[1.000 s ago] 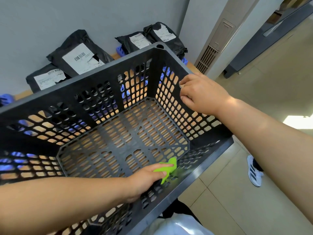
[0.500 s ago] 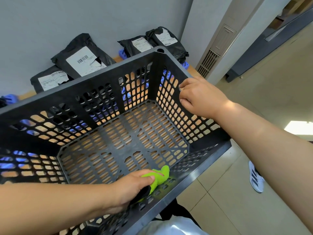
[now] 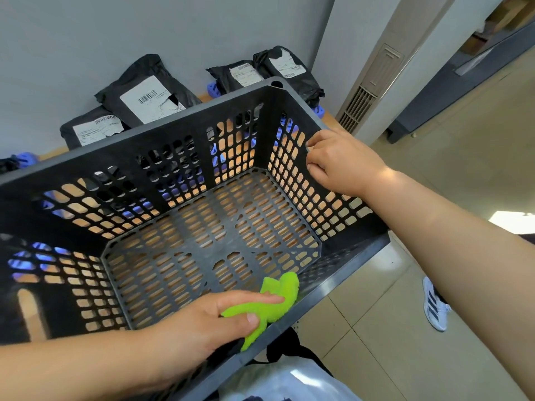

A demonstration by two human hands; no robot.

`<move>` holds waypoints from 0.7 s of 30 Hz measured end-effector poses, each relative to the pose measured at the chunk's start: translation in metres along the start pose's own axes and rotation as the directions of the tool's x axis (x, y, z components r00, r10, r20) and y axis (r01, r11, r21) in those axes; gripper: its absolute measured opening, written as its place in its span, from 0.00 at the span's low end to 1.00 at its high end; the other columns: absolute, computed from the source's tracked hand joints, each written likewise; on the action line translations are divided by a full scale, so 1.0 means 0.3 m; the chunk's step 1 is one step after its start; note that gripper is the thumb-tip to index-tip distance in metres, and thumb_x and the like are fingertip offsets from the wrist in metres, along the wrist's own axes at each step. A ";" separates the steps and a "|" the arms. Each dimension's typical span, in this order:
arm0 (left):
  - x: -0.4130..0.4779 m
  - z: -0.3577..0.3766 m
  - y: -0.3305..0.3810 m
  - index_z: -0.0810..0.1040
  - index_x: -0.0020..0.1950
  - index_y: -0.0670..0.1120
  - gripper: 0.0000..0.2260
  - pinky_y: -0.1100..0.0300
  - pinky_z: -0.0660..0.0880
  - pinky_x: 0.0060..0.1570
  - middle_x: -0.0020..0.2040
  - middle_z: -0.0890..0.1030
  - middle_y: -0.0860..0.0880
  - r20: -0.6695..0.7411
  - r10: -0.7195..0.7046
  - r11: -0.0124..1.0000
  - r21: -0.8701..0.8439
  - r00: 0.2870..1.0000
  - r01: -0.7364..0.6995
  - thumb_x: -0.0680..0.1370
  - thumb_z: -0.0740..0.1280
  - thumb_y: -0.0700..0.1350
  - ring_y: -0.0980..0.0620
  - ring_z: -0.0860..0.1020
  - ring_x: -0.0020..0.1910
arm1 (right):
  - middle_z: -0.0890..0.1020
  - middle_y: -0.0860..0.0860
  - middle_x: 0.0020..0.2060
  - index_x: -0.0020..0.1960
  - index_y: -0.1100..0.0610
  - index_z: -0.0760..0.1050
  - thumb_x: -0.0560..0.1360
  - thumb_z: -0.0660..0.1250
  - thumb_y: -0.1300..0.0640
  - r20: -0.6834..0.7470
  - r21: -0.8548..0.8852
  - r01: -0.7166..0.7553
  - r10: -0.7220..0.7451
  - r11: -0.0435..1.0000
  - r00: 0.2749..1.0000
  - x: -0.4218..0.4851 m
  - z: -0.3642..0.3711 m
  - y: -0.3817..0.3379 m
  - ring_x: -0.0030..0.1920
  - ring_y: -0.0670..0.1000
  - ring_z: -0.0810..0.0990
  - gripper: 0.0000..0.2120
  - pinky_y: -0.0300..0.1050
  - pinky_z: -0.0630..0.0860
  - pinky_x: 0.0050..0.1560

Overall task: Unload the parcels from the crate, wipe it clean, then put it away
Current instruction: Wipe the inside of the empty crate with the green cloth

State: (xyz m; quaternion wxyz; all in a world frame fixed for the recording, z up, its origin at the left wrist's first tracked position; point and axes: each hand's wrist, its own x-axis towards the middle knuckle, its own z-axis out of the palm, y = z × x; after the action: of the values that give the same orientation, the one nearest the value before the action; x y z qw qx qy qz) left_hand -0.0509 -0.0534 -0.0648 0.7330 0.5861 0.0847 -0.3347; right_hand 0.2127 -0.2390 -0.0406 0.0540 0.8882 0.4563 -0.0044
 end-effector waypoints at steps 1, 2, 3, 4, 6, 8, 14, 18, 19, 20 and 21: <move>0.003 -0.001 -0.006 0.80 0.55 0.63 0.15 0.79 0.67 0.52 0.59 0.78 0.67 0.013 0.003 1.000 0.025 1.000 -0.003 0.73 0.65 0.47 0.68 0.73 0.60 | 0.81 0.53 0.53 0.49 0.56 0.82 0.79 0.56 0.54 0.000 -0.003 0.000 0.000 1.000 1.000 -0.001 -0.002 0.000 0.63 0.49 0.71 0.16 0.50 0.62 0.67; 0.012 -0.007 -0.018 0.79 0.56 0.65 0.15 0.79 0.66 0.54 0.59 0.77 0.68 0.020 -0.007 0.999 0.050 1.000 0.006 0.75 0.65 0.47 0.69 0.72 0.61 | 0.81 0.52 0.52 0.48 0.56 0.82 0.79 0.56 0.54 -0.001 -0.006 0.000 0.000 1.000 1.000 -0.002 -0.003 0.000 0.63 0.49 0.71 0.16 0.50 0.63 0.67; 0.023 -0.015 -0.034 0.78 0.56 0.66 0.15 0.78 0.65 0.56 0.60 0.76 0.68 0.017 -0.023 0.997 0.073 1.000 0.021 0.77 0.64 0.46 0.69 0.72 0.62 | 0.82 0.52 0.51 0.48 0.56 0.82 0.78 0.56 0.54 -0.007 -0.008 0.003 -0.003 1.000 1.000 -0.003 -0.003 0.000 0.62 0.49 0.71 0.16 0.50 0.63 0.66; 0.036 -0.025 -0.053 0.78 0.56 0.67 0.15 0.76 0.64 0.59 0.61 0.75 0.68 0.011 -0.045 0.993 0.106 0.999 0.044 0.78 0.64 0.46 0.70 0.71 0.62 | 0.82 0.52 0.50 0.47 0.57 0.82 0.78 0.56 0.54 -0.017 -0.010 0.009 -0.009 1.000 1.000 -0.003 -0.003 -0.001 0.62 0.50 0.72 0.16 0.50 0.64 0.66; 0.070 -0.041 -0.091 0.77 0.58 0.68 0.14 0.66 0.60 0.70 0.67 0.71 0.65 0.021 -0.099 0.983 0.156 0.995 0.095 0.80 0.64 0.48 0.66 0.66 0.68 | 0.82 0.52 0.49 0.47 0.57 0.82 0.78 0.56 0.54 -0.024 -0.009 0.007 -0.007 1.000 1.000 -0.004 -0.002 -0.001 0.62 0.49 0.72 0.16 0.49 0.65 0.65; 0.105 -0.053 -0.122 0.76 0.60 0.67 0.15 0.58 0.55 0.73 0.72 0.66 0.61 0.018 -0.143 0.977 0.161 0.990 0.138 0.80 0.63 0.48 0.61 0.62 0.72 | 0.82 0.52 0.50 0.48 0.56 0.82 0.79 0.56 0.54 -0.024 -0.005 0.005 -0.005 1.000 1.000 -0.004 -0.003 -0.003 0.62 0.49 0.72 0.15 0.49 0.65 0.65; 0.195 -0.085 -0.191 0.76 0.59 0.66 0.14 0.58 0.56 0.73 0.72 0.67 0.58 -0.016 -0.251 0.947 0.201 0.968 0.249 0.81 0.62 0.47 0.57 0.64 0.71 | 0.82 0.52 0.52 0.49 0.56 0.82 0.79 0.56 0.53 -0.027 -0.008 0.010 -0.011 1.000 1.000 -0.004 -0.007 -0.003 0.63 0.49 0.71 0.16 0.49 0.64 0.65; 0.223 -0.110 -0.244 0.75 0.61 0.64 0.14 0.59 0.57 0.72 0.70 0.69 0.56 -0.066 -0.323 0.911 0.249 0.944 0.329 0.80 0.62 0.46 0.55 0.65 0.70 | 0.81 0.52 0.52 0.49 0.56 0.82 0.79 0.56 0.54 -0.033 -0.008 0.012 -0.012 1.000 0.999 -0.003 -0.004 -0.002 0.63 0.49 0.71 0.16 0.49 0.63 0.66; 0.226 -0.113 -0.251 0.75 0.62 0.62 0.14 0.60 0.57 0.72 0.70 0.69 0.56 -0.072 -0.334 0.906 0.251 0.940 0.341 0.81 0.62 0.46 0.55 0.66 0.70 | 0.81 0.52 0.53 0.50 0.56 0.82 0.79 0.56 0.54 -0.036 -0.005 0.011 -0.011 1.000 0.999 -0.003 -0.004 -0.002 0.63 0.49 0.71 0.15 0.48 0.63 0.66; 0.226 -0.114 -0.255 0.76 0.62 0.61 0.14 0.61 0.57 0.71 0.70 0.70 0.56 -0.079 -0.344 0.902 0.250 0.936 0.353 0.81 0.62 0.45 0.55 0.67 0.69 | 0.81 0.52 0.54 0.50 0.56 0.82 0.79 0.56 0.54 -0.039 -0.003 0.011 -0.011 1.000 0.999 -0.003 -0.004 -0.003 0.63 0.49 0.71 0.15 0.48 0.63 0.66; 0.227 -0.114 -0.257 0.76 0.61 0.61 0.13 0.62 0.58 0.70 0.70 0.70 0.55 -0.088 -0.349 0.900 0.247 0.933 0.360 0.81 0.62 0.45 0.55 0.67 0.68 | 0.81 0.53 0.54 0.50 0.56 0.82 0.79 0.56 0.54 -0.041 -0.002 0.012 -0.012 1.000 0.999 -0.003 -0.004 -0.003 0.63 0.49 0.71 0.15 0.47 0.63 0.66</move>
State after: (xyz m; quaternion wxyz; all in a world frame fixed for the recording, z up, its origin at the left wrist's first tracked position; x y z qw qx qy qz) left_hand -0.0353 -0.0556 -0.1720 0.5751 0.6583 0.1607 -0.4583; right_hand 0.2114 -0.2391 -0.0395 0.0454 0.8853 0.4626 0.0139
